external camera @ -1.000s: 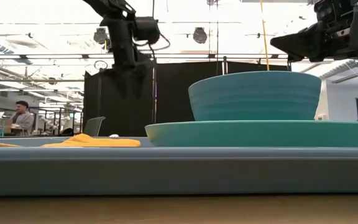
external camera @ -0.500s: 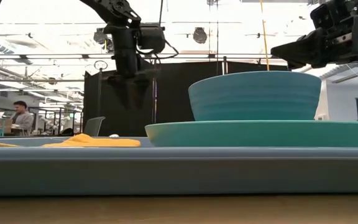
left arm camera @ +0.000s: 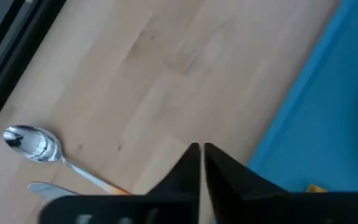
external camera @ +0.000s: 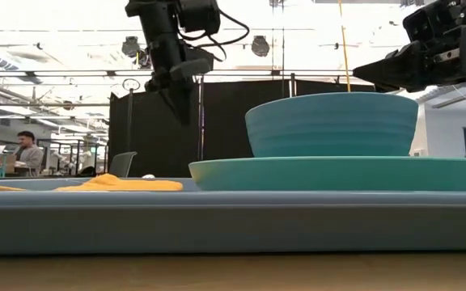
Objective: Set up tray
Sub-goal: Adjust the light green plate on the blue serving tray
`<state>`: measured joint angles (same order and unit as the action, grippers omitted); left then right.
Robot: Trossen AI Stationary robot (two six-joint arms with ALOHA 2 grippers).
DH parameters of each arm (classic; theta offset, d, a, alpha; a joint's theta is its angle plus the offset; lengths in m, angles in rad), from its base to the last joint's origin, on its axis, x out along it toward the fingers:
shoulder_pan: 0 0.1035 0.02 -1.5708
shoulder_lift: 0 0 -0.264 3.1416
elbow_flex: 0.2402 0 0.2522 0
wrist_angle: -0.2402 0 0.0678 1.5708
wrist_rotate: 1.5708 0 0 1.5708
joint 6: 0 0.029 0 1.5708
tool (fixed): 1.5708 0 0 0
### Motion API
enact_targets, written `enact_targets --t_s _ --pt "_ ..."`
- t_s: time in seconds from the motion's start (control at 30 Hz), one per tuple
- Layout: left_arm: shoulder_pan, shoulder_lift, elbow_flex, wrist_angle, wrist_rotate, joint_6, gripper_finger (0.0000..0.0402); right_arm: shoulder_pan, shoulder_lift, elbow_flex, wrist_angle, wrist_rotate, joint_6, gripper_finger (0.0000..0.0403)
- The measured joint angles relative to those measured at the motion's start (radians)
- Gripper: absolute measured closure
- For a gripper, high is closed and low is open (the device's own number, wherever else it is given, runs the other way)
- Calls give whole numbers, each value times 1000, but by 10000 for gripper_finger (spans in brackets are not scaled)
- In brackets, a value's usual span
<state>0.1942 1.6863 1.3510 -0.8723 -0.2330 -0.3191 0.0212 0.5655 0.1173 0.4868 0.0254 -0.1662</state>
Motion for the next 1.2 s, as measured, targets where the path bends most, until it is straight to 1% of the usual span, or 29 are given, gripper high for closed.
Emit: enact_targets --t_s 0.07,0.23,0.33,0.4,0.47,0.57,0.7,0.8,0.9,1.03,1.13,1.2 --pt "-13 1 0 5 -15 -2 392 0 0 0 -13 0 24 403" --pt "-77 -3 0 11 -162 69 398 0 0 0 -80 0 66 403" --pt "-100 -65 -20 32 -207 104 399 0 0 0 -89 -1 95 403" --pt "-105 -151 -66 85 -215 116 399 0 -8 0 -96 -4 114 403" --pt "-107 -267 -136 127 -211 133 399 0 -18 0 -104 -33 128 403" --pt "-119 -486 -276 266 -178 160 399 1 -46 0 -123 -82 129 403" --pt "-140 -746 -494 423 -139 198 400 1 -68 5 -151 -80 129 403" --pt "-152 -901 -658 543 -139 232 400 0 -74 59 -272 -74 131 403" --pt "-150 -1012 -800 656 -130 298 400 0 -73 146 -444 -74 142 403" --pt "-151 -1131 -949 772 -107 377 401 0 -72 267 -713 -78 180 403" --pt "-144 -1210 -1032 800 -106 381 401 3 -70 346 -905 -79 242 403" --pt "-137 -1249 -1069 800 -101 370 401 15 -67 369 -940 -78 284 403"
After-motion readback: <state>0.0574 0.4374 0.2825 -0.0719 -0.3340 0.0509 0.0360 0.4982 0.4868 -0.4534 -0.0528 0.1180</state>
